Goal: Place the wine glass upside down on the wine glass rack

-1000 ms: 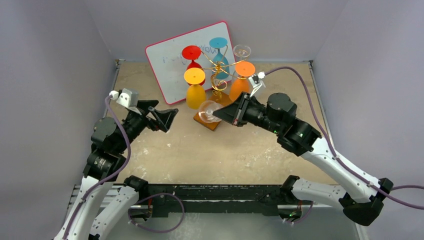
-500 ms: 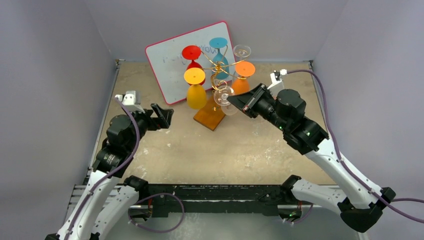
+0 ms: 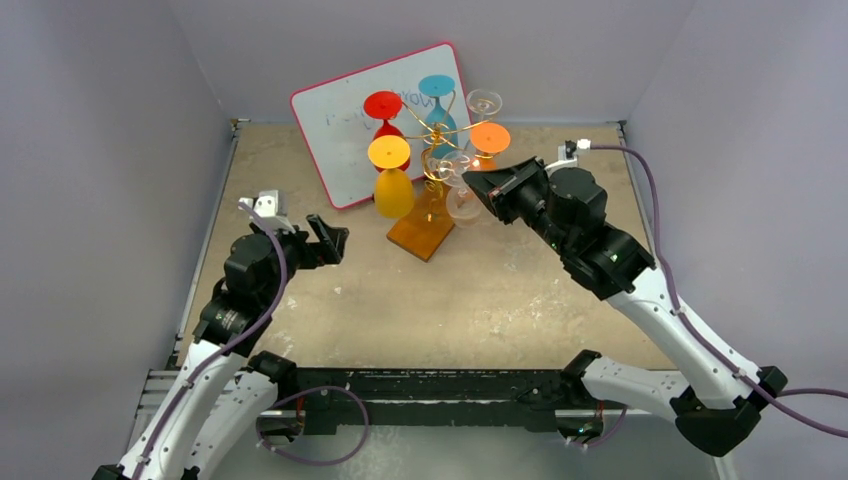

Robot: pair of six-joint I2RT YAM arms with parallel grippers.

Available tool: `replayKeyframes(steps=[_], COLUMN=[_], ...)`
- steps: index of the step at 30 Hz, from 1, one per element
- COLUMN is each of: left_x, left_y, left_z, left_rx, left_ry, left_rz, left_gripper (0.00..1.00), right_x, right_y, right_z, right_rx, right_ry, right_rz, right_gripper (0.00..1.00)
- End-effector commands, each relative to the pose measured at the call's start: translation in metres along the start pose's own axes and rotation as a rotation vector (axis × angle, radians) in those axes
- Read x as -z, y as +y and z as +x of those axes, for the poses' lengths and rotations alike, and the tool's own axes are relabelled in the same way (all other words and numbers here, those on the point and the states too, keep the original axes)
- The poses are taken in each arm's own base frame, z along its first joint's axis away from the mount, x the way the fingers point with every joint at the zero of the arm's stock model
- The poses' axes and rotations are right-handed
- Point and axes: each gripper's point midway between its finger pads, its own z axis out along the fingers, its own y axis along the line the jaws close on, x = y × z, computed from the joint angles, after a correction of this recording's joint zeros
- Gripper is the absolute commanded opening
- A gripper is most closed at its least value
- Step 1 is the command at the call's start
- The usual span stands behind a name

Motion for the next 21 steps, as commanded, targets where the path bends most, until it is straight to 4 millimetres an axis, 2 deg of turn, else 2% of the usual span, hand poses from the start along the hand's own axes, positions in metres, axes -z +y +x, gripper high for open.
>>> replayKeyframes(steps=[1,4,9,16,21], left_x=[0.002,0.003,0.005,0.006,0.007], left_y=[-0.005,-0.004,-0.004,-0.006,-0.007], left_z=[-0.016,-0.016,-0.017,-0.017,-0.017], left_rx=[-0.008,-0.011,-0.016,-0.021,-0.023], left_ry=[-0.062,-0.064,-0.068,-0.066,-0.068], left_rz=[0.019,0.017,0.019,0.028,0.036], left_gripper=[1.0,1.0,1.0,1.0,1.0], right_x=[0.01,0.007,0.004,0.0,-0.011], right_y=[0.043,0.045,0.038,0.037,0.037], right_z=[-0.033,-0.038,-0.047,-0.047,-0.043], right_rx=[-0.14,-0.171,-0.234,-0.257,-0.267], right_ry=[-0.131,-0.156,-0.207,-0.21,-0.2], right_rz=[-0.102,-0.101,-0.049,-0.041,-0.033], right_gripper=[0.0,0.0,0.0,0.0,0.0])
